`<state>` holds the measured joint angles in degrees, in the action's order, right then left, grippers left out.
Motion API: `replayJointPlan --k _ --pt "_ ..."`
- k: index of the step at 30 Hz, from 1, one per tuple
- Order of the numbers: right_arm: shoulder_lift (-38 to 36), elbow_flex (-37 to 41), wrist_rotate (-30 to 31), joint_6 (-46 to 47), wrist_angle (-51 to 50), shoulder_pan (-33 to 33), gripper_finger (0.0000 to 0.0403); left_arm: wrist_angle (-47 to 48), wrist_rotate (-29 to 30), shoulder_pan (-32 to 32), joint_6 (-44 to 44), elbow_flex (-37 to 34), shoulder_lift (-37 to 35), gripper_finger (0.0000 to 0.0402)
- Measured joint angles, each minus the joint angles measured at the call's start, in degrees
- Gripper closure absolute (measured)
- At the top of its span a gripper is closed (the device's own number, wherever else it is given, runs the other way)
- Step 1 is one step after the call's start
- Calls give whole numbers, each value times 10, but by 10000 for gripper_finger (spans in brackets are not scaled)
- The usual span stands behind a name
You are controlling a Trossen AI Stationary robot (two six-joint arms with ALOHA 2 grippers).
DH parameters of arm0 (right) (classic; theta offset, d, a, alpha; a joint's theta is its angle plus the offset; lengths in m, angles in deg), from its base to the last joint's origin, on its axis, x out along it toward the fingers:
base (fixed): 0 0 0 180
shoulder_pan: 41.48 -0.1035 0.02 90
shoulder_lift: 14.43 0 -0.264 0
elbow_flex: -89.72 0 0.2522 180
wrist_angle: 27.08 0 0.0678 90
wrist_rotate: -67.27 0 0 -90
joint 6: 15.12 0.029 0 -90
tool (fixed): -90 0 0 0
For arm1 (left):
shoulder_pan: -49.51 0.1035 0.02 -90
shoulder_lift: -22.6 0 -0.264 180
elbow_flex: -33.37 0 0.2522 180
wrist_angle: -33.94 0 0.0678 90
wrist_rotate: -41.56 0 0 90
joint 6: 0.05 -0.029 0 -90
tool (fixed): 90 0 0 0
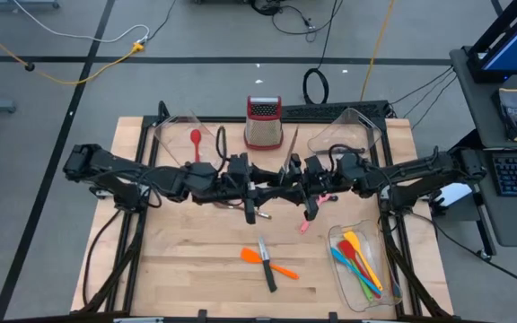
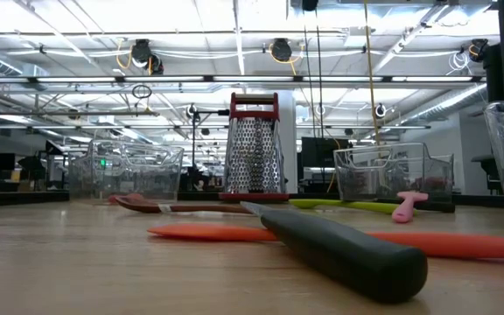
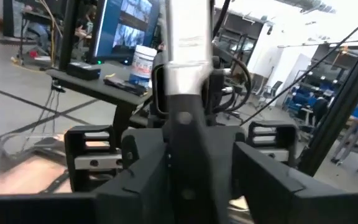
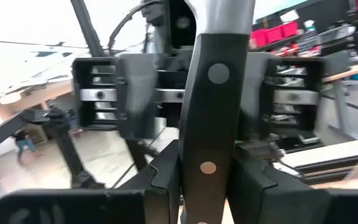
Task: Pick & Place Kitchen Items
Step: Put the top silver kitchen knife into the top right transparent bin
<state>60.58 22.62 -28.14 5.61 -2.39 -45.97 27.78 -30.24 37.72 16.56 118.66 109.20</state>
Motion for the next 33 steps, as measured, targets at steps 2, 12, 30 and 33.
replayJointPlan --k 2,12,30,33 --pt "-5 0 15 -1 -8 1 321 21 10 2 -3 0 -11 188" --pt "-5 0 58 0 -22 33 321 211 97 9 -17 0 -99 138" --pt "-5 0 83 -56 -250 261 321 398 24 172 -41 -31 -137 215" --pt "-5 0 82 -71 -272 285 321 383 -18 208 -43 -58 -147 230"
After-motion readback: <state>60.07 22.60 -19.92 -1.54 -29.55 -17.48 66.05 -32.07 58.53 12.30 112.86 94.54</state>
